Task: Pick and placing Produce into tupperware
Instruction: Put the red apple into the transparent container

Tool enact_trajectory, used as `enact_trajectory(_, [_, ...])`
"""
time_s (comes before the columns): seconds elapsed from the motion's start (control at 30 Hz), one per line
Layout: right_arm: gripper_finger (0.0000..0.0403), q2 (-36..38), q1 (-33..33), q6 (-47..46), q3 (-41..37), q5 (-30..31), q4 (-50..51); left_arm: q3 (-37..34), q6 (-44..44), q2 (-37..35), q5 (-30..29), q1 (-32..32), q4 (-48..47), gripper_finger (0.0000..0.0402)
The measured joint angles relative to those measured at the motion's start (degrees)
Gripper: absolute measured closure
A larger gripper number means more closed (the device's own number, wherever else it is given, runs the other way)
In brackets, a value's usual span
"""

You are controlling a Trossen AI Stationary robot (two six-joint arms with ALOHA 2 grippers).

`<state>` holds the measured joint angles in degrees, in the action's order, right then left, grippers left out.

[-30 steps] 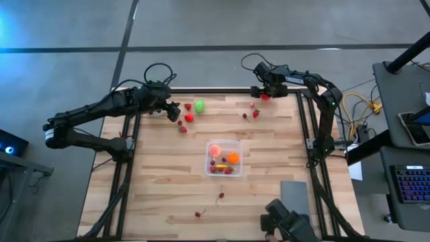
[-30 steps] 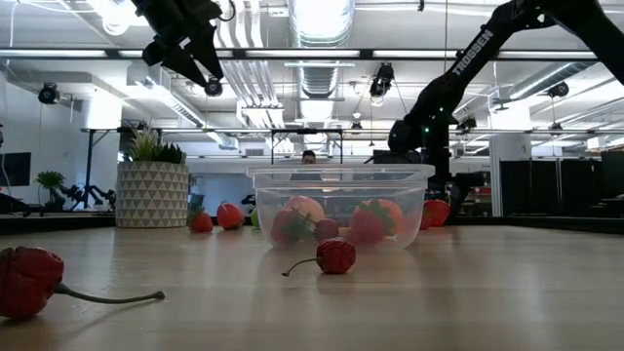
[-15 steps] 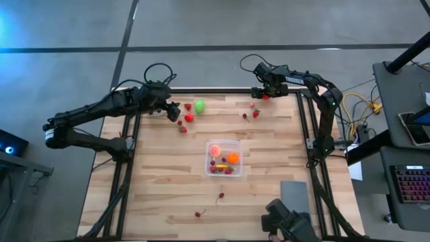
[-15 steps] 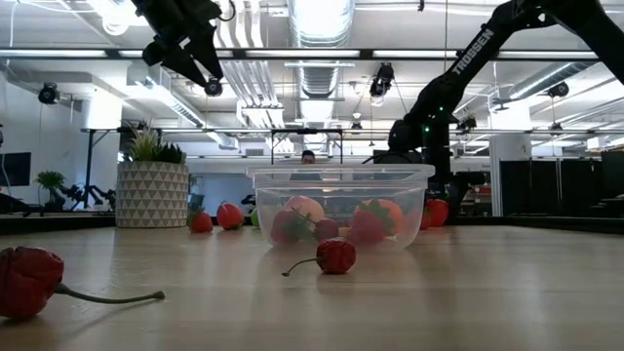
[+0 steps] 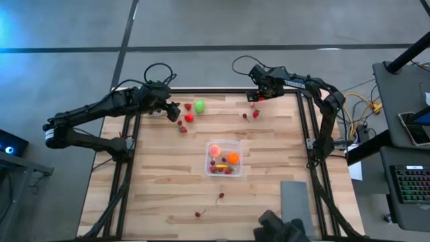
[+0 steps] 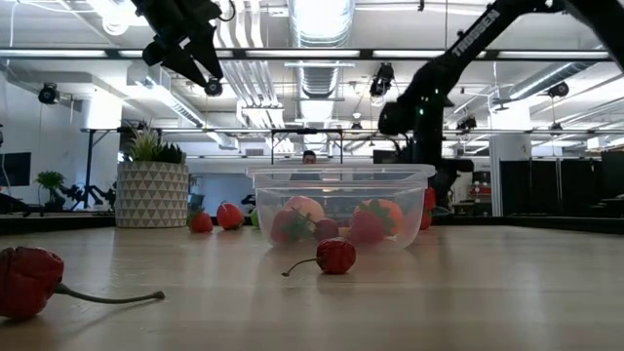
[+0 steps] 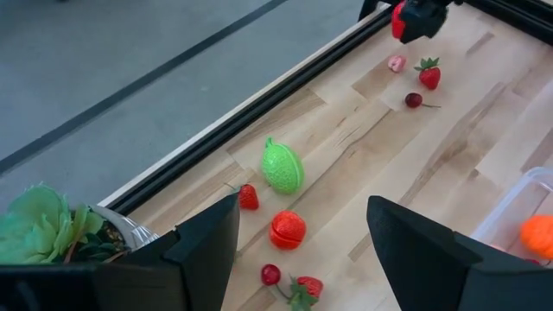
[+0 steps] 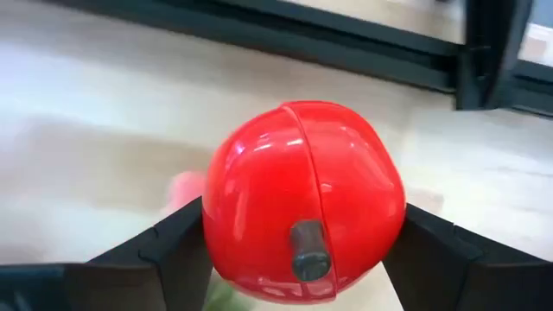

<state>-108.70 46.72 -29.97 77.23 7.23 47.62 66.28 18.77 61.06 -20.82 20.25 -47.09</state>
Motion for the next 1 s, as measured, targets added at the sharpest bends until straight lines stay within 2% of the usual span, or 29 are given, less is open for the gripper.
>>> enact_trajectory(0.1, [0.0126,3.90,-3.21,-0.40,-0.04,-4.67,0.51,0.00,-0.11,0.00,0.01,0.00,0.00,0.0162])
enact_trajectory(0.2, [0.0129,8.86,-8.29,2.10,-0.12,-15.27,0.56,0.00,-0.15,0.00,0.02,0.00,-0.09,0.0162])
enact_trajectory(0.27, [0.0130,12.14,-13.15,4.94,-0.15,-22.45,0.58,-0.01,-0.19,0.00,0.02,0.00,-0.15,0.0162])
enact_trajectory(0.37, [0.0128,16.07,-21.46,11.27,-0.22,-27.28,0.66,-0.02,-1.17,0.00,0.00,0.00,-0.15,0.0162])
enact_trajectory(0.5, [0.0123,18.56,-33.02,18.88,-0.35,-25.06,-0.25,-0.11,-2.58,0.00,0.01,0.00,-0.30,0.0162])
enact_trajectory(0.63, [0.0123,17.84,-41.01,20.01,-0.55,-19.37,-0.02,-0.12,-3.04,-0.02,0.02,0.00,-0.52,0.0162])
enact_trajectory(0.87, [0.0114,12.54,-45.22,17.65,-0.76,-17.02,0.30,-0.20,-3.24,0.42,0.21,-0.01,-2.37,0.0162])
enact_trajectory(1.0, [0.0101,9.56,-46.11,17.26,0.17,-16.67,0.48,-0.22,-2.75,1.11,2.87,0.00,-3.14,0.0162])
